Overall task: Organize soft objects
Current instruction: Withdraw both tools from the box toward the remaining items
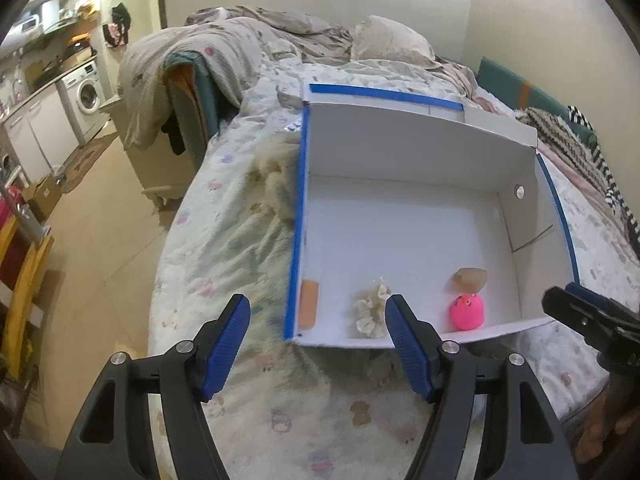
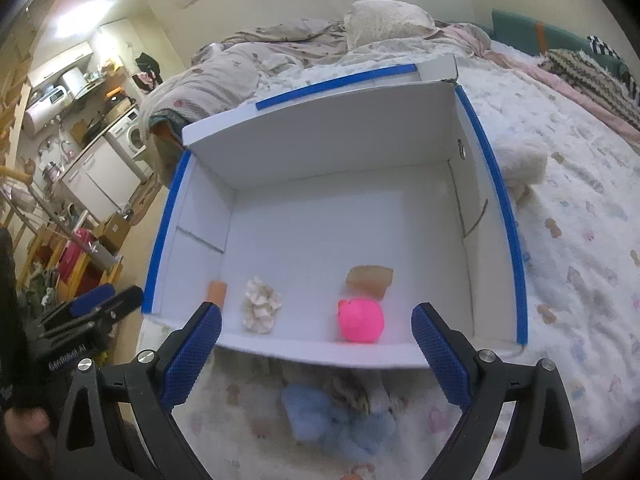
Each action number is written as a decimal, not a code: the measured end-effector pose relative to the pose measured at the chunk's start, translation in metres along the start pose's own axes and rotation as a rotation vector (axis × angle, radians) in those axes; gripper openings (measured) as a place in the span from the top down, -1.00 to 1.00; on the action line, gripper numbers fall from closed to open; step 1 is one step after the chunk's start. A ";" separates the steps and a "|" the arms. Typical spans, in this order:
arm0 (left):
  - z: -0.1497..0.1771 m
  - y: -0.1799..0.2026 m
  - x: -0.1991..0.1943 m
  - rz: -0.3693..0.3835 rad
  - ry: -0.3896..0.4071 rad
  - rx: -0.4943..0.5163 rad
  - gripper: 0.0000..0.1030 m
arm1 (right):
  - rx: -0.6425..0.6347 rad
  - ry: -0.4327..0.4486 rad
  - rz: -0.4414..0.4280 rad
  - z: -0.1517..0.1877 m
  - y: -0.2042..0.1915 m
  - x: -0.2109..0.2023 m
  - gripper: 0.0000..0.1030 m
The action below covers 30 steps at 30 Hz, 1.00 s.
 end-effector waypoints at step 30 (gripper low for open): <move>0.071 0.003 0.058 0.052 -0.320 -0.153 -0.31 | 0.163 -0.178 0.052 0.053 0.032 0.002 -0.98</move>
Point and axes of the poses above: each gripper's, at about its wrist camera, not at the fingertips, and x roughly the way its jaws point, y to its right, z to its underside, the point moved 6 cm from there along x, roughly the way its jaws point, and after that the axes turned 6 degrees about y, right-handed, at the moved point
